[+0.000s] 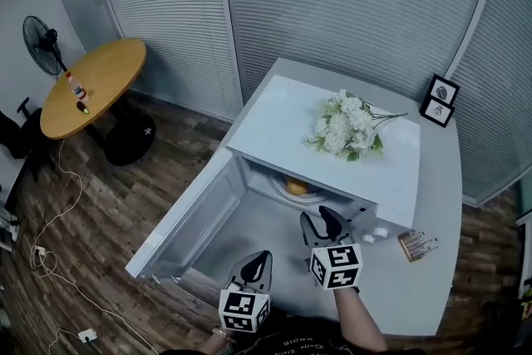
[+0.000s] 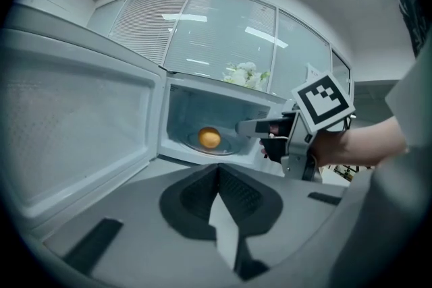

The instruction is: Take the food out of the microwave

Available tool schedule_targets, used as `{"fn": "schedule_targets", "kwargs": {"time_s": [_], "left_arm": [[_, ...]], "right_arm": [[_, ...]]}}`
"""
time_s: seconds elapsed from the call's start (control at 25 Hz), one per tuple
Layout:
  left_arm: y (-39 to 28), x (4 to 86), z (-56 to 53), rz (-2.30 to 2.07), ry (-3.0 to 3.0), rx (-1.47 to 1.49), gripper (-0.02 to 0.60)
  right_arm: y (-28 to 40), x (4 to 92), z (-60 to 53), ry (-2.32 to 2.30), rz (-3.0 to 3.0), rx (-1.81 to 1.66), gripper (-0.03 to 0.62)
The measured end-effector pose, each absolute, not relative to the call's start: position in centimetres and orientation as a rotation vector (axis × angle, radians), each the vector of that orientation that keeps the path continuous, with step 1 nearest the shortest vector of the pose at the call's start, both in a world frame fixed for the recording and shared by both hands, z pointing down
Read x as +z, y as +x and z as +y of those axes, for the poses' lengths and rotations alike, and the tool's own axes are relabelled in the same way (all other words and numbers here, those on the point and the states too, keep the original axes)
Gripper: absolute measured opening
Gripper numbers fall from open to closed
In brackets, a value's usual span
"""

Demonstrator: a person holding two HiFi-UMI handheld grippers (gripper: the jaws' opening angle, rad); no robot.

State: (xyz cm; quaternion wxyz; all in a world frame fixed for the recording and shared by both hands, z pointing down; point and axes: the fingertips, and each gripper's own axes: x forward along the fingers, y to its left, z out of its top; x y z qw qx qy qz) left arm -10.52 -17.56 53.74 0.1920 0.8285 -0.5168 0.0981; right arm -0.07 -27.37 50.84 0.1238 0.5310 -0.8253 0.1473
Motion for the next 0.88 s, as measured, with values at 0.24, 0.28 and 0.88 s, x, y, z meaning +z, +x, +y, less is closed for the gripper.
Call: {"fn": "schedule_targets", "kwargs": {"time_s": [0.24, 0.28, 0.88], "left_arm": [[-11.3, 54.1, -18.0, -1.423, 2.336, 0.284, 0.008], [-11.6, 54.1, -18.1, -1.428, 2.337, 0.288, 0.008], [-13.7, 55.2, -19.0, -1.420, 2.306, 0.349, 0.008]], "right_arm": [[-1.1, 51.2, -30.1, 1.544, -2.385, 0.460, 0.252], [-1.2, 51.4, -30.5, 1.548, -2.376, 0.462, 0.267], [-2.6, 55.8, -36.5, 1.550, -2.229, 0.520, 0.350]]}}
